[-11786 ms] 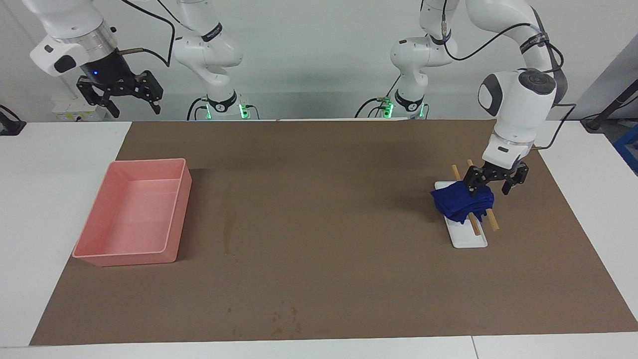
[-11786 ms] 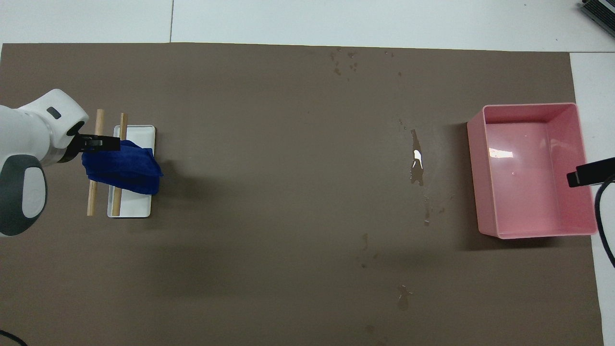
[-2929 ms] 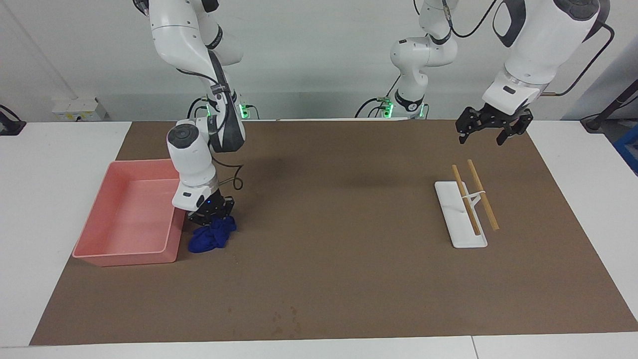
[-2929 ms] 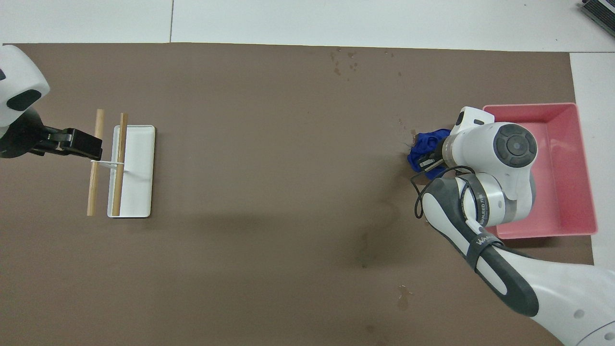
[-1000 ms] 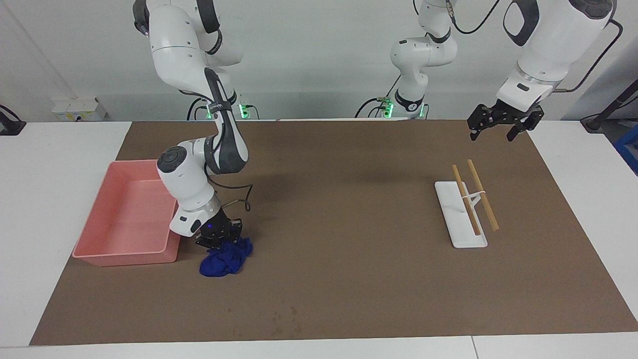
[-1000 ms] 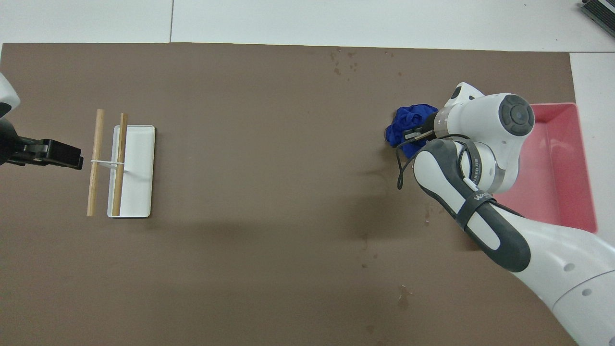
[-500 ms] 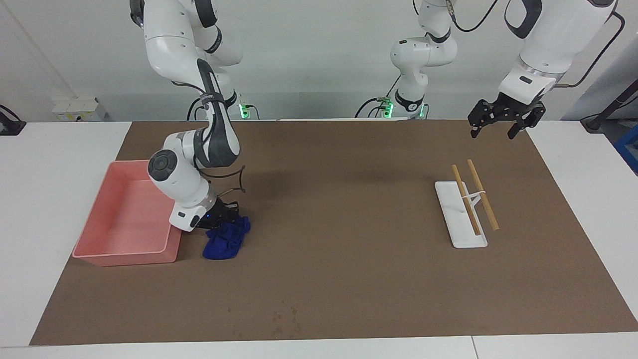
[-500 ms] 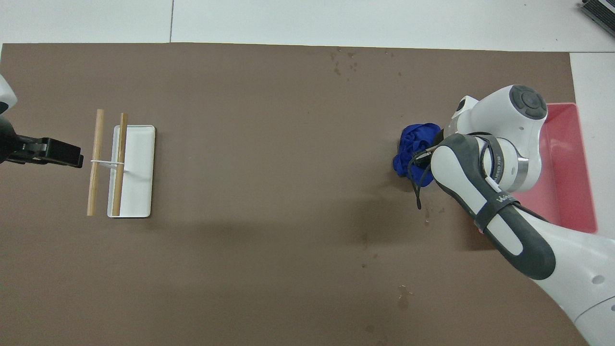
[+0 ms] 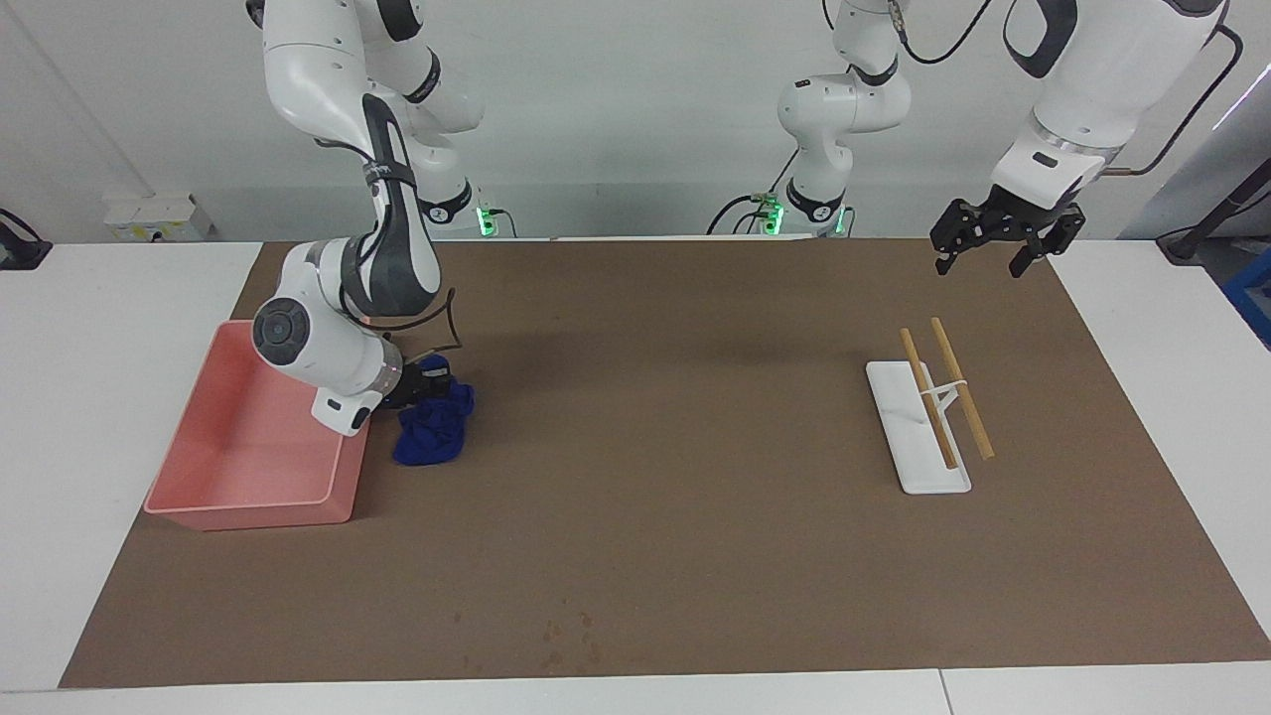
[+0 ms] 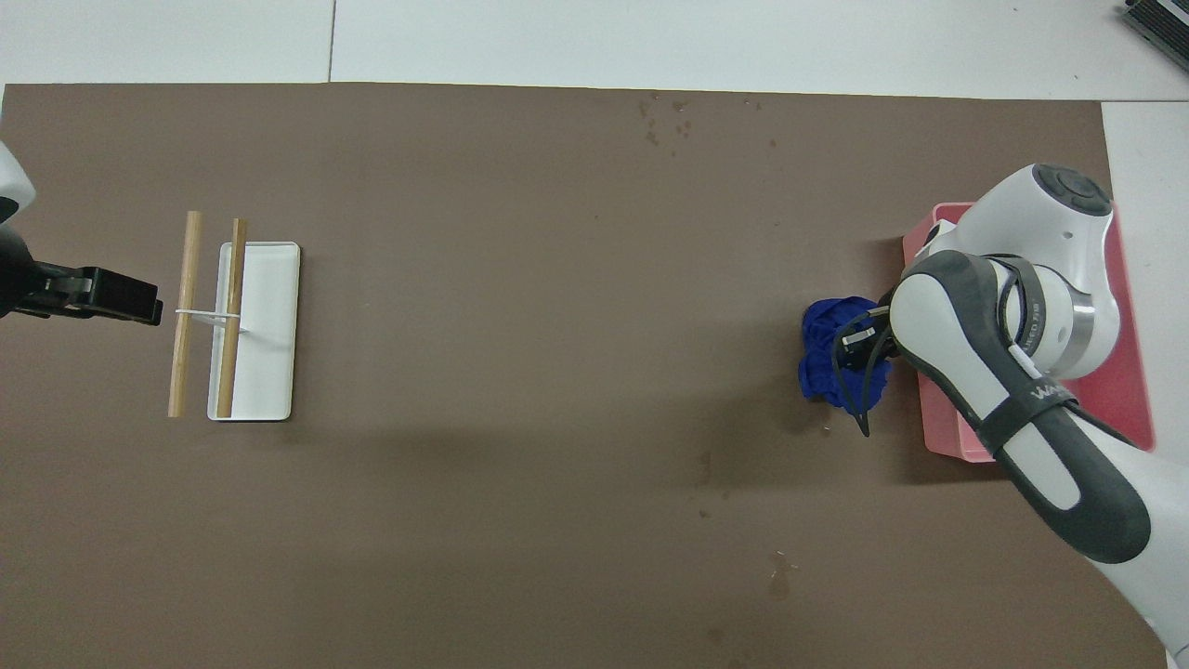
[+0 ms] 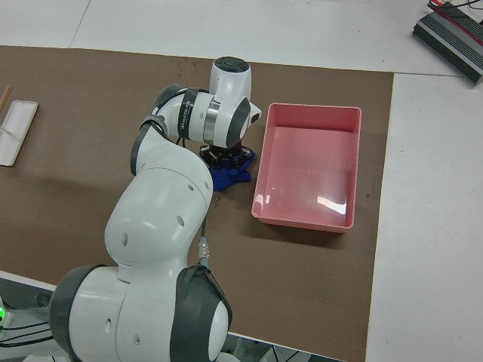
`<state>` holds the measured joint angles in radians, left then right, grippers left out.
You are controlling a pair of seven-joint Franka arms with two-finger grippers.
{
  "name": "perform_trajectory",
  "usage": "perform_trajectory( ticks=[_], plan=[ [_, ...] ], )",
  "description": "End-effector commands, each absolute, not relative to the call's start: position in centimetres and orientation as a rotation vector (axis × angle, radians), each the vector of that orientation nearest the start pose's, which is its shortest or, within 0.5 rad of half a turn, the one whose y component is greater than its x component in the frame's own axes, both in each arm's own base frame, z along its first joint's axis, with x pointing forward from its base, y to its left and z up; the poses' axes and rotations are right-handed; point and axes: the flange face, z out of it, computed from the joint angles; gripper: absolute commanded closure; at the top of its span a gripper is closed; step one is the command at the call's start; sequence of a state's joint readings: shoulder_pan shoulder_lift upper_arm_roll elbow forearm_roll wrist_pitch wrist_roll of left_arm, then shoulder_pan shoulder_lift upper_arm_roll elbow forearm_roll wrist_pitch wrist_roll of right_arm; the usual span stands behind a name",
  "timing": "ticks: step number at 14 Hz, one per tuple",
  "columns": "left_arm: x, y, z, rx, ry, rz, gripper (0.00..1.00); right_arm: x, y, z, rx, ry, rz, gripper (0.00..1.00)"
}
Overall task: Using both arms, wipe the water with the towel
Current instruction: 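Carry the blue cloth with the right gripper toward the pink bin, then lower the cloth into the pink bin and open the right gripper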
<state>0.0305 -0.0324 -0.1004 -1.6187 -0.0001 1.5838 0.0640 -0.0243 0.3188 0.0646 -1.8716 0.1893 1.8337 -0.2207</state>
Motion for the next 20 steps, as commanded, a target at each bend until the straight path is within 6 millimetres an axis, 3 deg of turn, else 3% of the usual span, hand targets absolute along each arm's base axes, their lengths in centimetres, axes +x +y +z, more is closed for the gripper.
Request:
perform_trajectory(
  ticks=[1,5,8,9,11,12,14,17,20],
  plan=[
    [53.7,-3.8,62.2,-3.143,0.219,0.003,0.00,56.3,4.4,33.8,-2.890,-0.152,0.552,1.00],
    [53.7,-3.8,62.2,-3.143,0.219,0.000,0.00,56.0,4.8,34.0,-2.849,0.031,0.588,1.00],
    [53.7,-3.8,62.2,-3.143,0.219,0.003,0.00,56.0,6.5,34.2,-2.831,0.211,0.617,1.00],
    [53.7,-3.8,62.2,-3.143,0.219,0.003,0.00,56.0,8.1,34.3,-2.842,0.195,0.610,1.00],
    [53.7,-3.8,62.2,-3.143,0.219,0.003,0.00,56.8,9.1,35.1,-2.854,0.251,0.586,1.00],
    [53.7,-3.8,62.2,-3.143,0.219,0.000,0.00,57.3,9.9,36.2,-2.866,0.218,0.559,1.00],
    [53.7,-3.8,62.2,-3.143,0.219,0.003,0.00,58.0,9.7,38.5,-2.906,0.176,0.522,1.00],
    [53.7,-3.8,62.2,-3.143,0.219,0.003,0.00,59.0,8.1,43.7,-3.026,0.043,0.465,1.00],
    [53.7,-3.8,62.2,-3.143,0.219,0.003,0.00,58.3,5.6,49.0,-3.057,-0.040,0.465,1.00]
  ],
)
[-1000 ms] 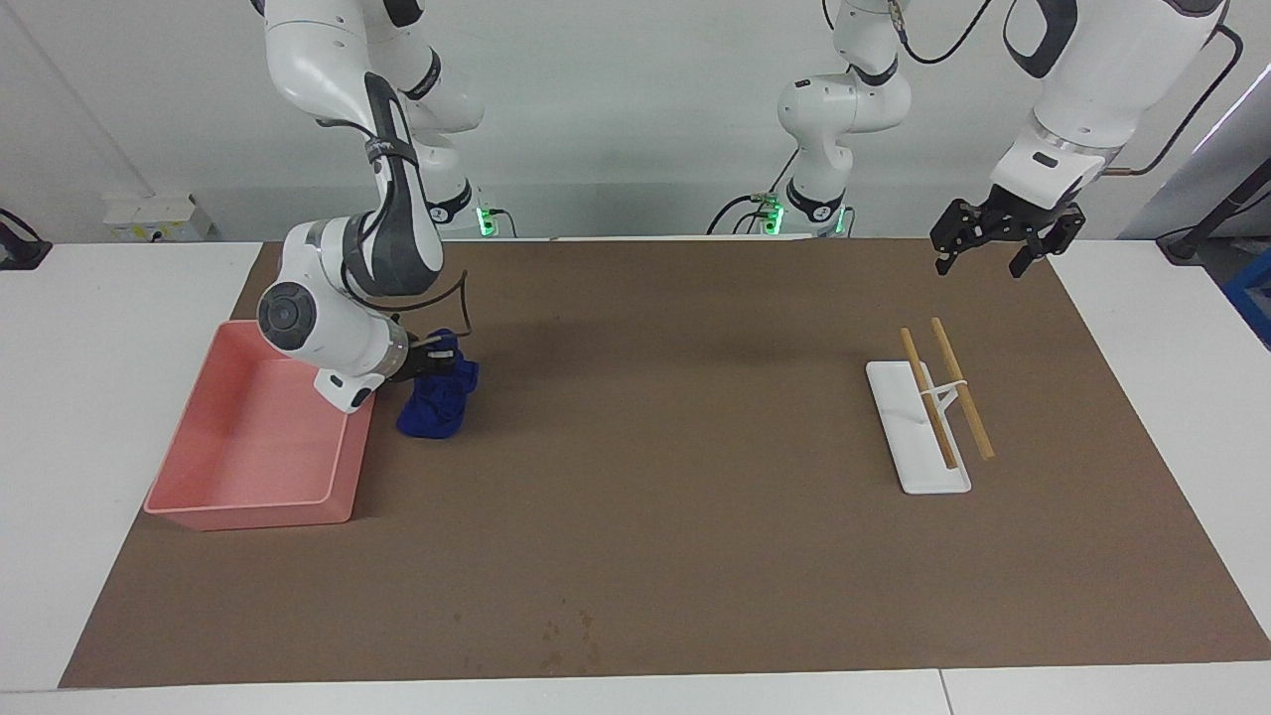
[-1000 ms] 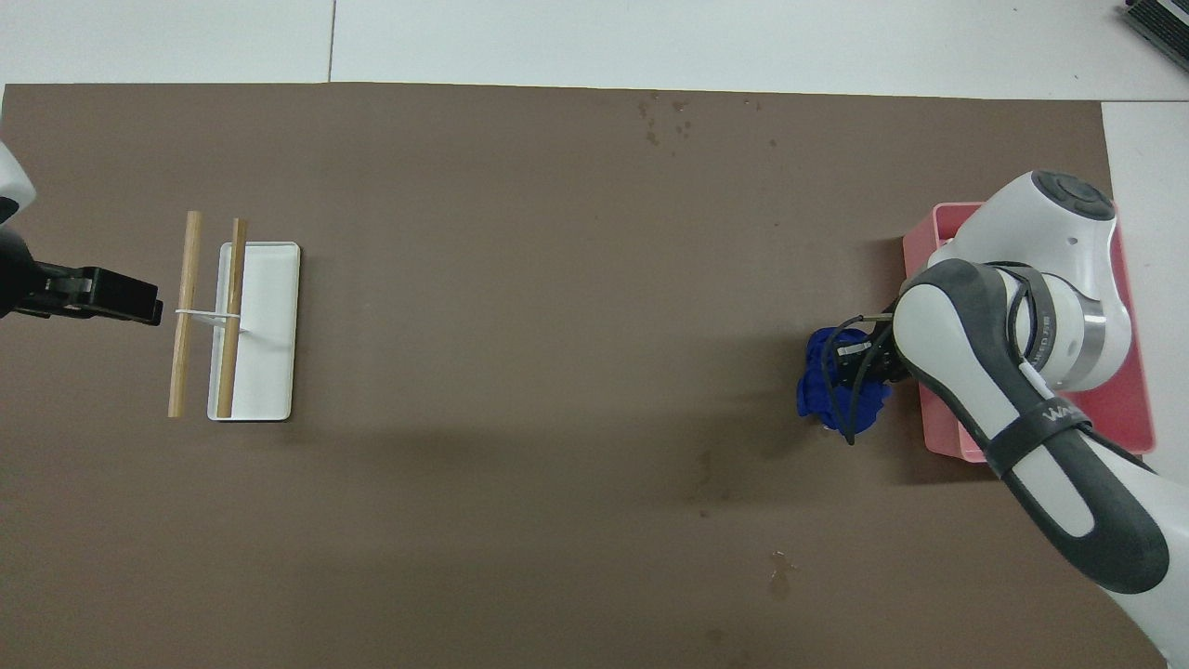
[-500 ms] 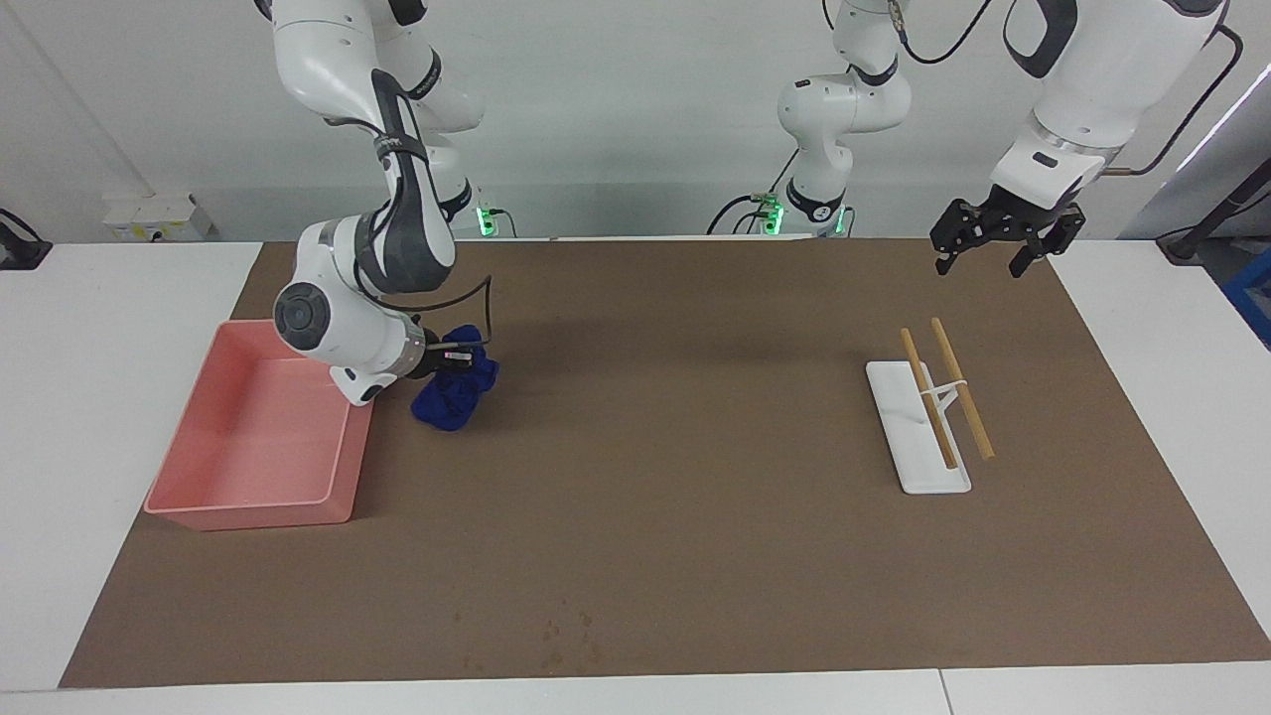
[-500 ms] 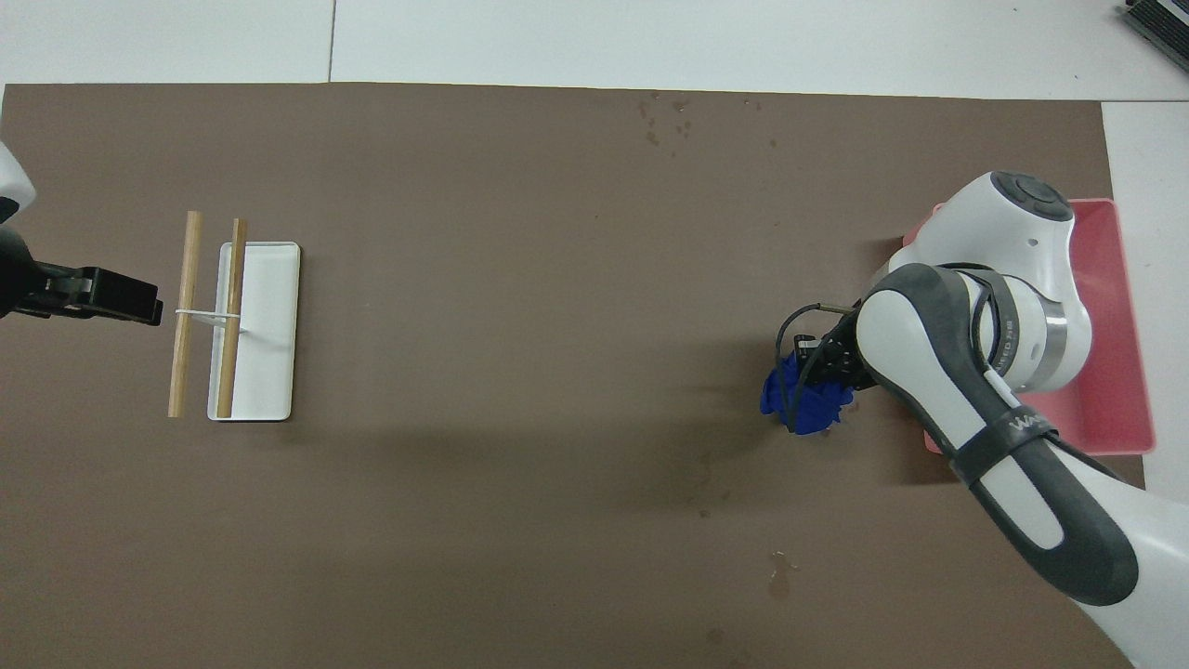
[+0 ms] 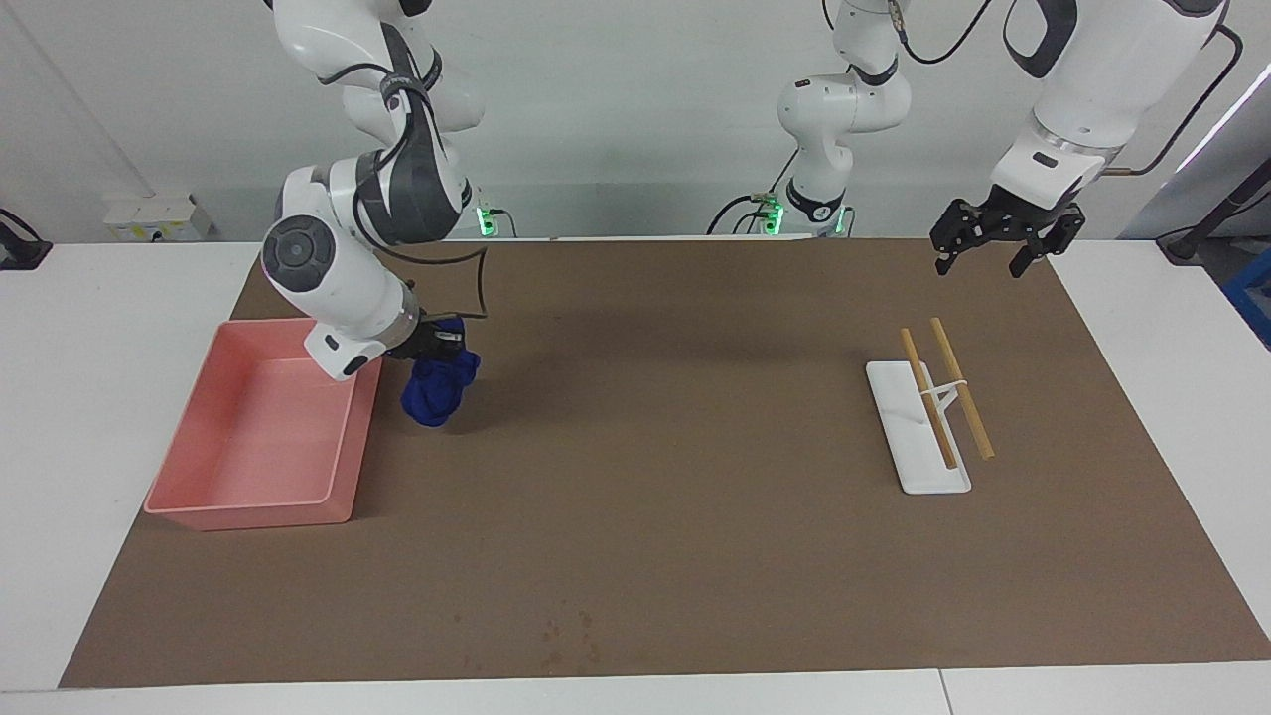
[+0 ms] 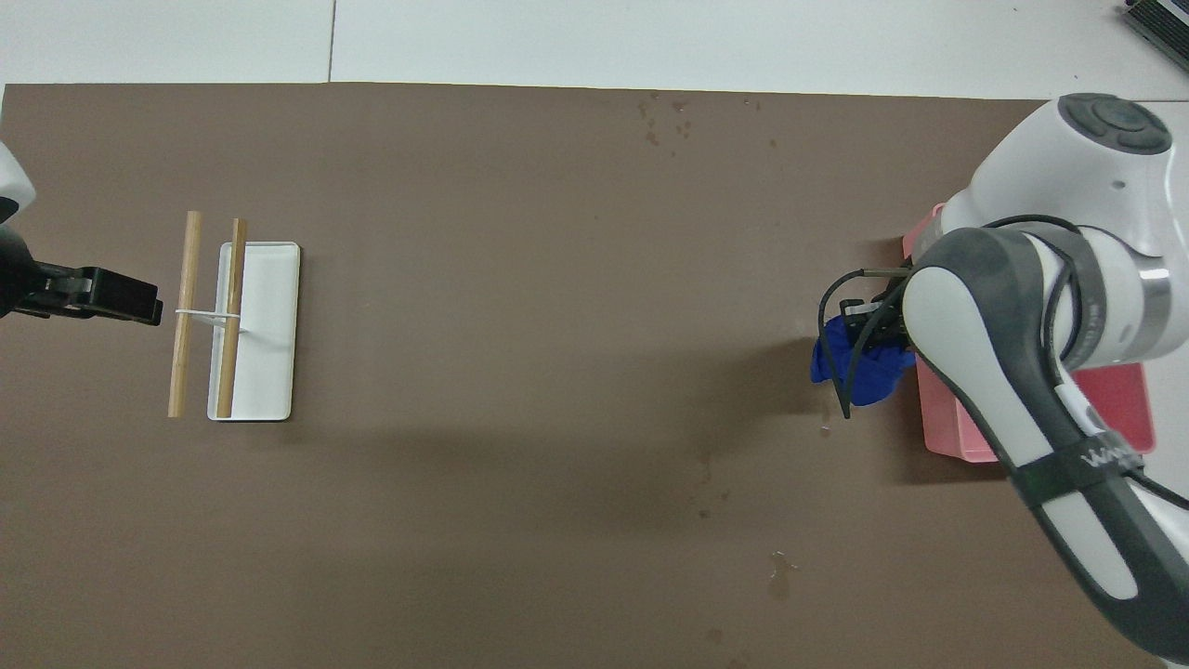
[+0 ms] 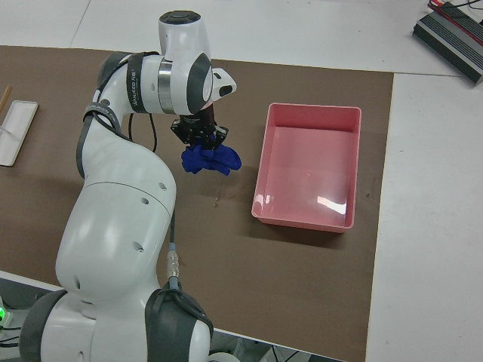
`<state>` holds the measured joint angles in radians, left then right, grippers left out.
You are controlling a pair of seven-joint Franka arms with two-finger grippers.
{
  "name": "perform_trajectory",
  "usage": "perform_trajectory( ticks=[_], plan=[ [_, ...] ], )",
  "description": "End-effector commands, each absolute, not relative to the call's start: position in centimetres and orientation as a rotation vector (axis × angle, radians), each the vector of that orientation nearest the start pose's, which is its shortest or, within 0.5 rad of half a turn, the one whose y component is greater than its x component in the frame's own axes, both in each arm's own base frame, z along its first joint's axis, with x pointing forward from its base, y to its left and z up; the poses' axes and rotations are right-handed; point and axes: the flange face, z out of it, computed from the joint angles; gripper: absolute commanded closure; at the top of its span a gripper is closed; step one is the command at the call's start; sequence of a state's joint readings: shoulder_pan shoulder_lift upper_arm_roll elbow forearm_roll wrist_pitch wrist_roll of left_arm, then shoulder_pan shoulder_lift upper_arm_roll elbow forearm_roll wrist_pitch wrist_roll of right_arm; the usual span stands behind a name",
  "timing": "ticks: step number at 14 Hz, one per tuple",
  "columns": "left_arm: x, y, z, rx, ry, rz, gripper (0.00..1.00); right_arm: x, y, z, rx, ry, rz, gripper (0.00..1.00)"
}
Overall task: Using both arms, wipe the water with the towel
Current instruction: 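Lower the cloth into the pink bin and open the right gripper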
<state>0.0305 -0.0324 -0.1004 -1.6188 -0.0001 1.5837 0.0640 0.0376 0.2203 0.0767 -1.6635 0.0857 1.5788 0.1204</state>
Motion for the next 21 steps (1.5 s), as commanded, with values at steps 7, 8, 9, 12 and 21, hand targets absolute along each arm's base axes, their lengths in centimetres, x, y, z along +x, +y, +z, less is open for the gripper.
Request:
perform_trajectory(
  ticks=[7,8,9,12,21],
  plan=[
    [53.7,-3.8,62.2,-3.143,0.219,0.003,0.00,55.4,-10.3,55.3,-3.159,-0.496,0.345,1.00],
    [53.7,-3.8,62.2,-3.143,0.219,0.000,0.00,55.4,-11.1,54.9,-3.160,-0.537,0.310,1.00],
    [53.7,-3.8,62.2,-3.143,0.219,0.003,0.00,55.5,-11.2,54.4,-3.171,-0.565,0.275,1.00],
    [53.7,-3.8,62.2,-3.143,0.219,0.003,0.00,55.4,-12.5,52.3,-3.198,-0.649,0.155,1.00],
    [53.7,-3.8,62.2,-3.143,0.219,0.000,0.00,55.7,-14.6,44.2,-3.191,-0.652,0.082,0.96]
  ],
)
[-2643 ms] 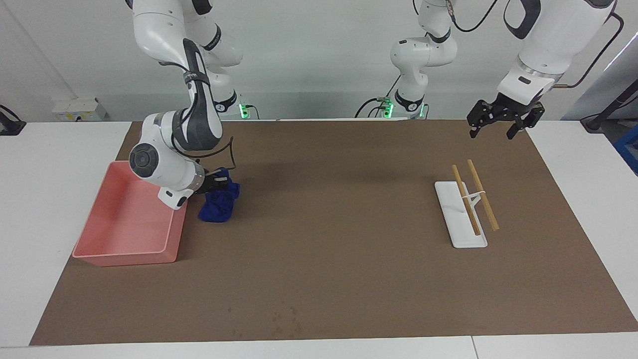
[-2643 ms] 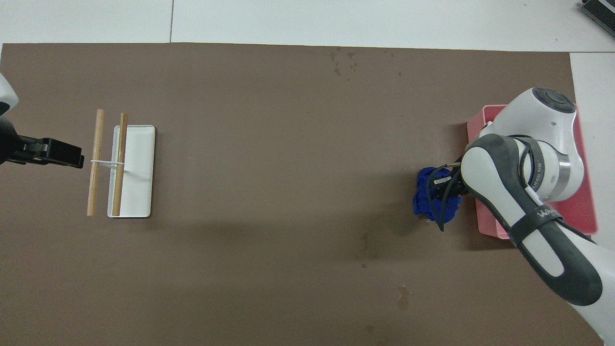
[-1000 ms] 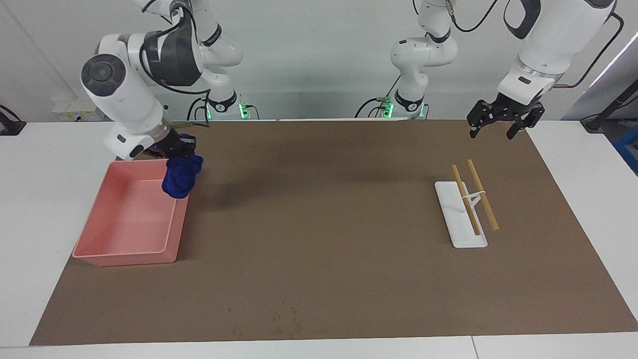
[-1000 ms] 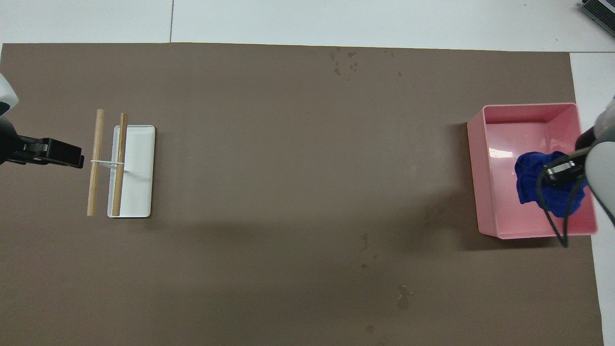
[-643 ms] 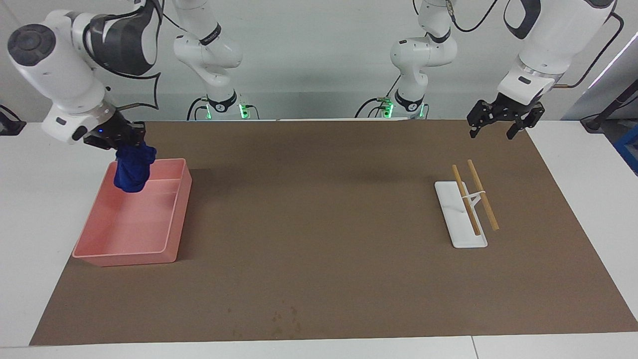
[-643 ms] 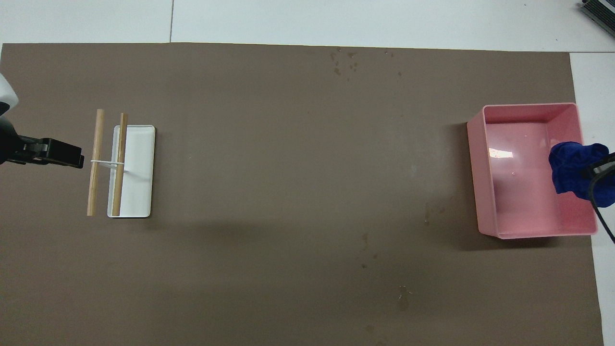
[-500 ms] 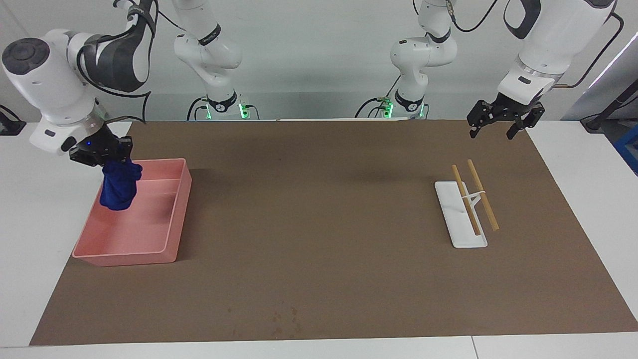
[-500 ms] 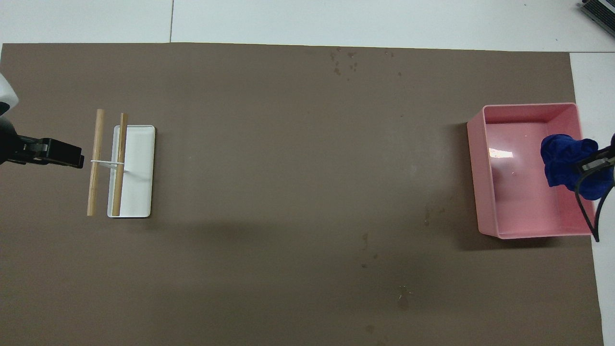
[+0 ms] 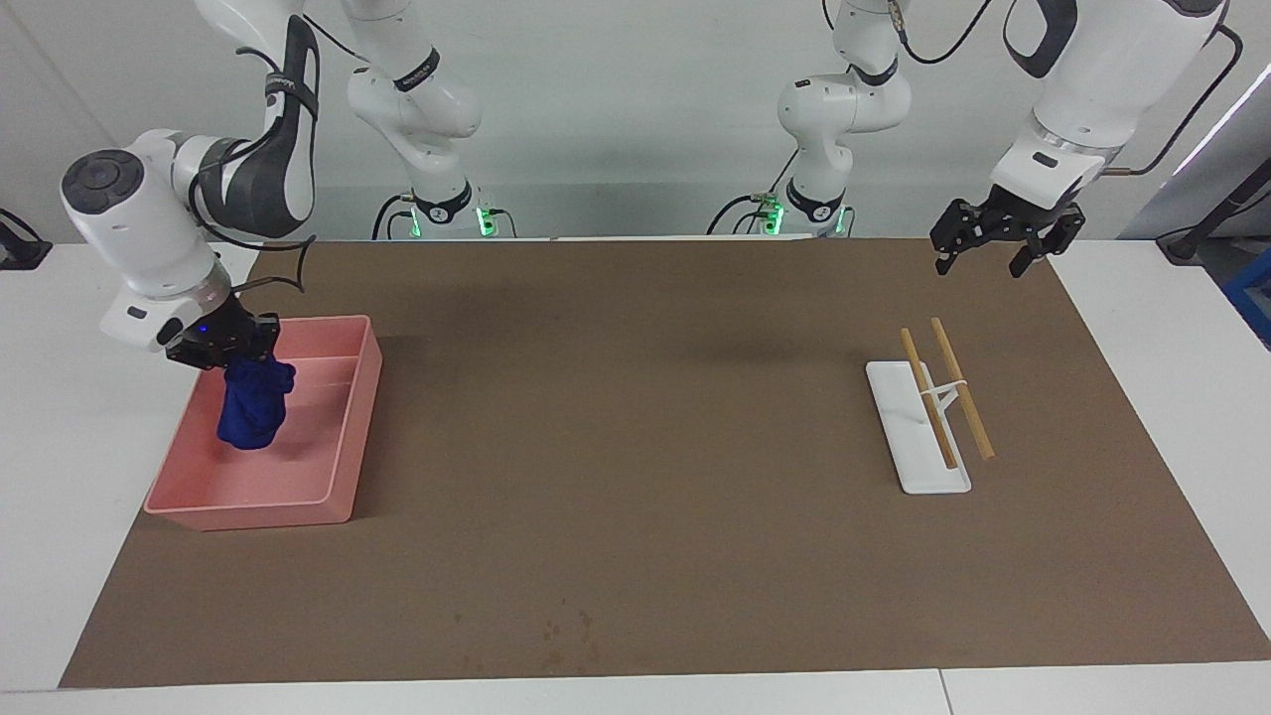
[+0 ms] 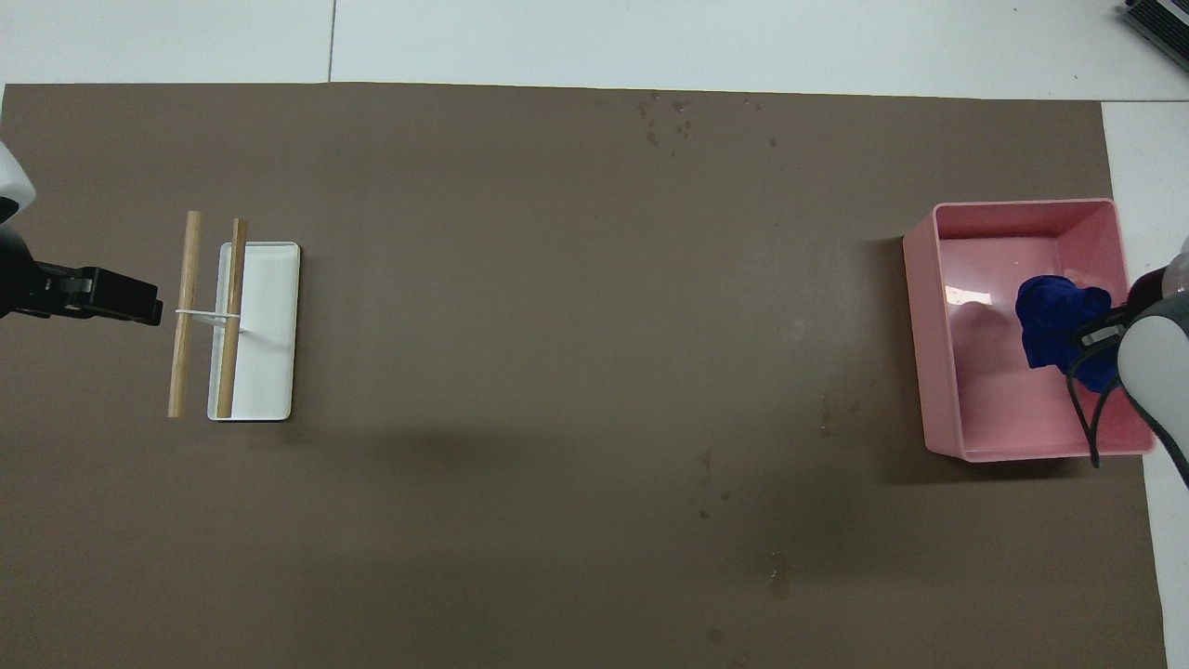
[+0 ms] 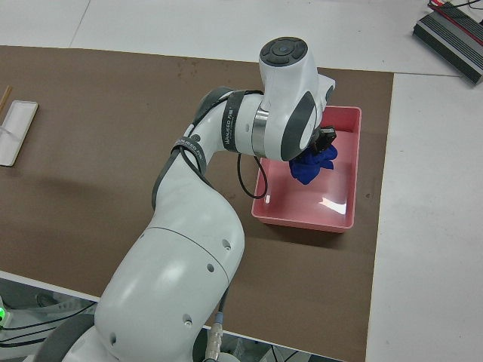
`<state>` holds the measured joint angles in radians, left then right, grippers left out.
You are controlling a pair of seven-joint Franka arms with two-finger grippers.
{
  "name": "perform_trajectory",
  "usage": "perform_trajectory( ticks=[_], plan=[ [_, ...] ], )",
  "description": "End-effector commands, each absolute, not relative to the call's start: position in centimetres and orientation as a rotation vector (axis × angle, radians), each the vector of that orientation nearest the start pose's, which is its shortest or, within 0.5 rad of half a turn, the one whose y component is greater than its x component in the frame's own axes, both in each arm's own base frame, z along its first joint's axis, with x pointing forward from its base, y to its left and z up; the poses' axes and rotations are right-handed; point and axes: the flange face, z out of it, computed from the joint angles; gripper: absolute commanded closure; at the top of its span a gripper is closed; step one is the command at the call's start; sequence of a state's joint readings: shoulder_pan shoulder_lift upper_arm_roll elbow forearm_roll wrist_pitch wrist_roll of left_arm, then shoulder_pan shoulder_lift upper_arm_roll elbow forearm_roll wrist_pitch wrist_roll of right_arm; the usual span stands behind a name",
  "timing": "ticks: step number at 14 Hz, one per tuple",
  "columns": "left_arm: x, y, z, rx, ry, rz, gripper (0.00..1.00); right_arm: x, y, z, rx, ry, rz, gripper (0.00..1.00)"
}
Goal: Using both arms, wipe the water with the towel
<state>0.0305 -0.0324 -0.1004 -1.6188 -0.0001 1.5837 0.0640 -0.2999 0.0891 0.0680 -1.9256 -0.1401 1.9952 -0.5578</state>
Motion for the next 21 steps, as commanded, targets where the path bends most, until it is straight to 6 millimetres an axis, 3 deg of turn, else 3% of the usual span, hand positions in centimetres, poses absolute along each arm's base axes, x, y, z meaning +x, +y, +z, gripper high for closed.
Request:
perform_trajectory(
  ticks=[1,3,4,6,9,14,18,21],
  plan=[
    [53.7,-3.8,62.2,-3.143,0.219,0.003,0.00,55.7,-14.6,44.1,-3.189,-0.655,0.084,0.73],
    [53.7,-3.8,62.2,-3.143,0.219,0.003,0.00,55.7,-14.7,44.2,-3.188,-0.662,0.083,0.09],
    [53.7,-3.8,62.2,-3.143,0.219,0.003,0.00,55.7,-14.8,44.2,-3.190,-0.659,0.080,0.00],
    [53.7,-3.8,62.2,-3.143,0.219,0.003,0.00,56.0,-14.6,45.0,-3.196,-0.658,0.062,0.00],
    [53.7,-3.8,62.2,-3.143,0.219,0.003,0.00,56.7,-13.1,48.6,-3.211,-0.689,0.001,0.00],
    [53.7,-3.8,62.2,-3.143,0.219,0.003,0.00,56.5,-9.3,57.5,-3.116,-0.665,-0.049,0.00],
    [53.7,-3.8,62.2,-3.143,0.219,0.003,0.00,53.8,-5.6,65.3,-3.030,-0.629,-0.122,0.00],
    [53.7,-3.8,62.2,-3.143,0.219,0.003,0.00,52.0,-2.4,66.7,-3.038,-0.643,-0.048,0.00]
  ],
)
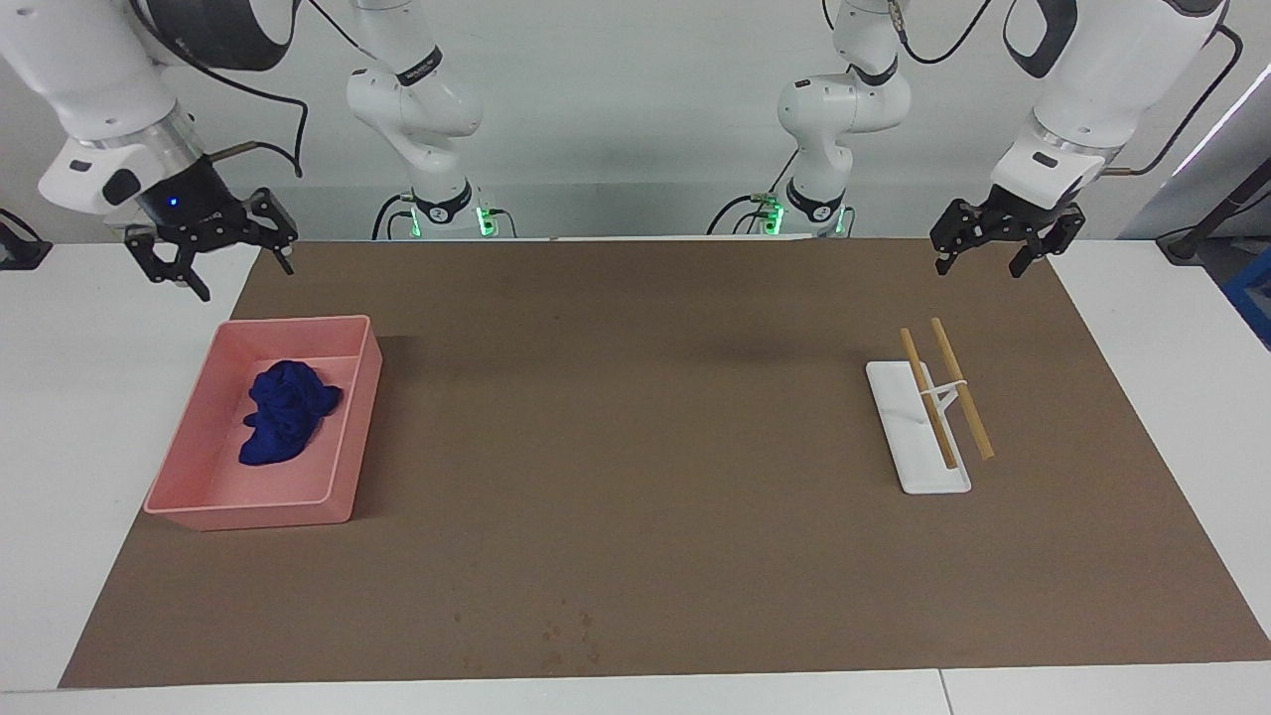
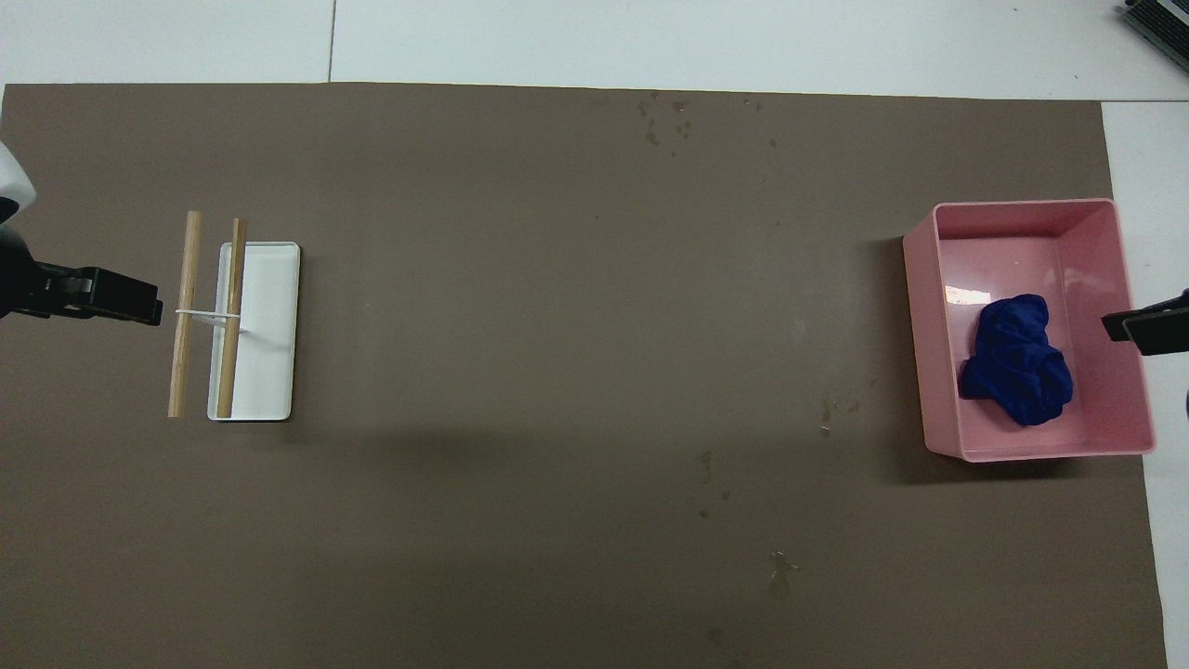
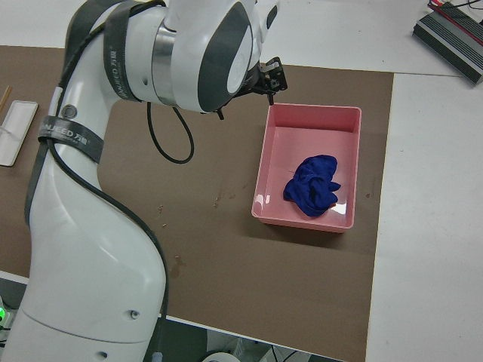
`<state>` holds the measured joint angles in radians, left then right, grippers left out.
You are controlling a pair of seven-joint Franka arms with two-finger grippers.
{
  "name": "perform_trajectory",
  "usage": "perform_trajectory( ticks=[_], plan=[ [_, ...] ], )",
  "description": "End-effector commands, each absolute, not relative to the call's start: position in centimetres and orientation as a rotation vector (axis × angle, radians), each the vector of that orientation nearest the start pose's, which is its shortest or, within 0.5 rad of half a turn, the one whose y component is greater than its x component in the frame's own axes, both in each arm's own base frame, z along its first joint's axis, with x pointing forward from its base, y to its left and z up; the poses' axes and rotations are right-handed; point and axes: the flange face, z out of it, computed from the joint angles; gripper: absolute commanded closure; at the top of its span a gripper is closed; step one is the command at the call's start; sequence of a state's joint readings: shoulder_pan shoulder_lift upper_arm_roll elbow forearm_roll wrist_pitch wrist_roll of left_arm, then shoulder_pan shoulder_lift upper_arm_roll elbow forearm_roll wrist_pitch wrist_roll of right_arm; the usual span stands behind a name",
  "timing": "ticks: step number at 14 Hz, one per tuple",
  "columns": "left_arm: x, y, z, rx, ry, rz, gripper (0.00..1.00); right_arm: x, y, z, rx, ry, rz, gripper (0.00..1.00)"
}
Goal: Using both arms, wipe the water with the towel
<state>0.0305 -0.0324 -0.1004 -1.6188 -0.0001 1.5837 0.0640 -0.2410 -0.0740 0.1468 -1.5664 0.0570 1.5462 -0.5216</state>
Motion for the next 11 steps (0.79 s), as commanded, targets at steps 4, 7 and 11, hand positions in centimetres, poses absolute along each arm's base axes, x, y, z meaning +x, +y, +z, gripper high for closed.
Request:
perform_trajectory(
  ticks=[4,7,11],
  plan=[
    [53.7,-3.8,62.2,-3.143,0.219,0.003,0.00,50.8,-1.8,67.4,-3.046,-0.533,0.019,0.00],
    [53.7,-3.8,62.2,-3.143,0.219,0.003,0.00,51.1,2.5,67.5,-3.086,-0.402,0.021,0.00],
    [53.7,-3.8,62.2,-3.143,0.219,0.003,0.00,51.1,3.5,67.4,-3.140,-0.404,0.025,0.00]
  ],
)
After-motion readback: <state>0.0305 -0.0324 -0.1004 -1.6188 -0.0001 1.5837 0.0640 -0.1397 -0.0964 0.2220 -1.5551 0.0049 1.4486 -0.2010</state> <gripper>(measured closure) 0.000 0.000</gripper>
